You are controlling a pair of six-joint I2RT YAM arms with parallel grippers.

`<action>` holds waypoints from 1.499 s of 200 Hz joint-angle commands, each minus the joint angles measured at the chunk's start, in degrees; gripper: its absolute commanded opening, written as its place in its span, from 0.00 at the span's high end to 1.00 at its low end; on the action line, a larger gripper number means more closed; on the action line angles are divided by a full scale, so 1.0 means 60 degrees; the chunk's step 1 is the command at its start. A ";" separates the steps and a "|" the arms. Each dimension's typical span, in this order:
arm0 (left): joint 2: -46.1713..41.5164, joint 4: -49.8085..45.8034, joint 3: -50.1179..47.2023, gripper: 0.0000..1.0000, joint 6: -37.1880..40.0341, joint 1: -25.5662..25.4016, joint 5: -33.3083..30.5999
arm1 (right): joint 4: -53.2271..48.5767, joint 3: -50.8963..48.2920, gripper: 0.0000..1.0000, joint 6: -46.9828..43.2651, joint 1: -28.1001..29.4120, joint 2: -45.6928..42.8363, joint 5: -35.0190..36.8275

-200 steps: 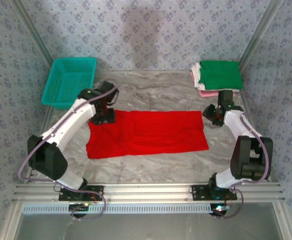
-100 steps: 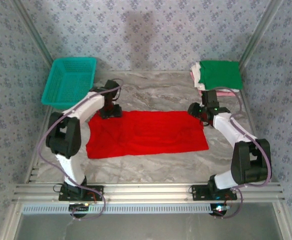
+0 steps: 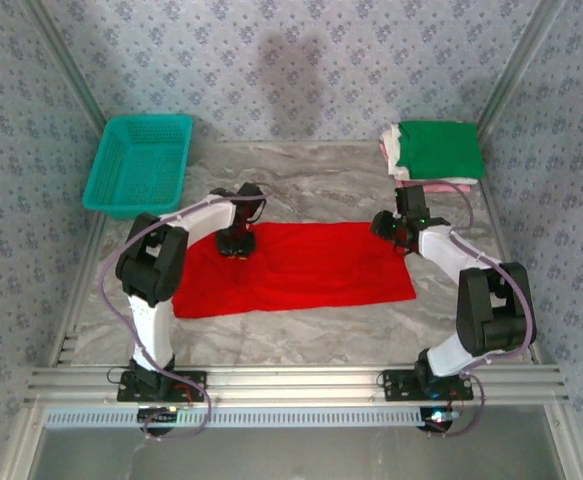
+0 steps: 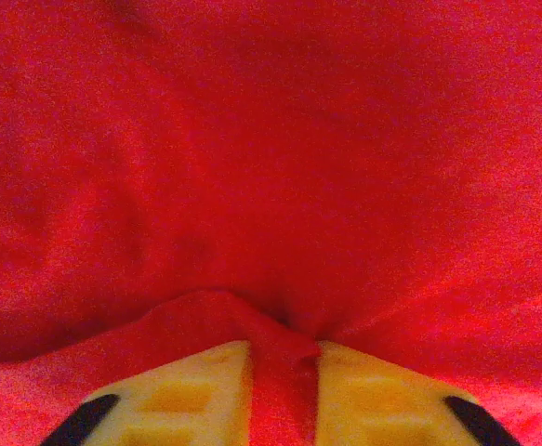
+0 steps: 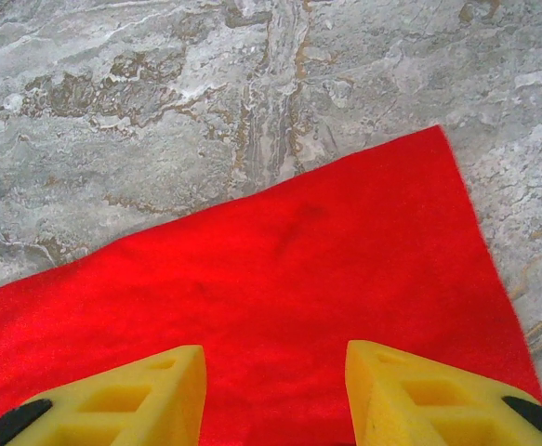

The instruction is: Fold and stack the t-shirts

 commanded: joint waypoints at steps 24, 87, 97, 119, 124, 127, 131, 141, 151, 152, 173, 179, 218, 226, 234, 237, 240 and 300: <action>-0.1039 -0.0495 -0.0354 0.90 -0.0315 -0.0078 -0.0852 | -0.0128 0.0305 0.54 -0.0173 -0.0045 0.0129 0.0252; -0.2296 0.0101 -0.1365 0.98 -0.0651 0.0129 -0.1152 | -0.0130 0.0350 0.54 -0.0110 -0.0052 0.0235 0.0139; -0.2448 0.0287 -0.1635 0.99 -0.0719 0.0193 -0.1076 | -0.0132 0.0361 0.54 -0.0129 -0.0059 0.0252 0.0137; -0.2566 0.0625 -0.1966 0.96 -0.0733 0.0351 -0.0686 | -0.0141 0.0369 0.53 -0.0164 -0.0098 0.0273 0.0163; -0.2515 0.0609 -0.1917 0.89 -0.0683 0.0352 -0.0607 | -0.0136 0.0375 0.53 -0.0176 -0.0098 0.0296 0.0141; -0.2472 0.0566 -0.1861 0.83 -0.0664 0.0347 -0.0589 | -0.0147 0.0391 0.53 -0.0177 -0.0098 0.0303 0.0145; -0.2416 0.0520 -0.1795 0.75 -0.0648 0.0309 -0.0597 | -0.0167 0.0402 0.53 -0.0192 -0.0088 0.0327 0.0128; -0.2289 0.0444 -0.1627 0.68 -0.0571 0.0148 -0.0626 | -0.0181 0.0417 0.53 -0.0183 -0.0095 0.0357 0.0109; -0.2124 0.0326 -0.1464 0.60 -0.0531 -0.0009 -0.0730 | -0.0179 0.0428 0.54 -0.0169 -0.0094 0.0350 0.0113; -0.2108 0.0322 -0.1450 0.59 -0.0523 -0.0027 -0.0729 | -0.0178 0.0428 0.54 -0.0175 -0.0097 0.0350 0.0124; -0.1728 0.0200 -0.1246 0.57 -0.0526 -0.0210 -0.0769 | -0.0163 0.0401 0.54 -0.0137 -0.0083 0.0393 0.0128; -0.1637 0.0187 -0.1223 0.57 -0.0541 -0.0239 -0.0810 | -0.0161 0.0399 0.54 -0.0112 -0.0090 0.0408 0.0108; -0.1217 -0.0050 -0.1220 0.59 -0.0577 -0.0261 -0.1138 | -0.0178 0.0478 0.54 -0.0166 -0.0081 0.0411 0.0077; -0.1212 -0.0047 -0.1279 0.60 -0.0574 -0.0265 -0.1139 | -0.0202 0.0494 0.54 -0.0216 -0.0089 0.0409 0.0105; -0.1245 -0.0010 -0.1323 0.64 -0.0588 -0.0263 -0.1136 | -0.0232 0.0516 0.53 -0.0233 -0.0094 0.0423 0.0137; -0.1255 -0.0005 -0.1332 0.67 -0.0600 -0.0261 -0.1148 | -0.0228 0.0535 0.53 -0.0248 -0.0092 0.0423 0.0137; -0.1284 -0.0005 -0.1322 0.69 -0.0610 -0.0265 -0.1164 | -0.0233 0.0548 0.53 -0.0253 -0.0092 0.0440 0.0141; -0.2251 0.0329 -0.1899 0.98 -0.0950 -0.0280 -0.1857 | -0.0270 0.0650 0.53 -0.0225 -0.0081 0.0497 0.0124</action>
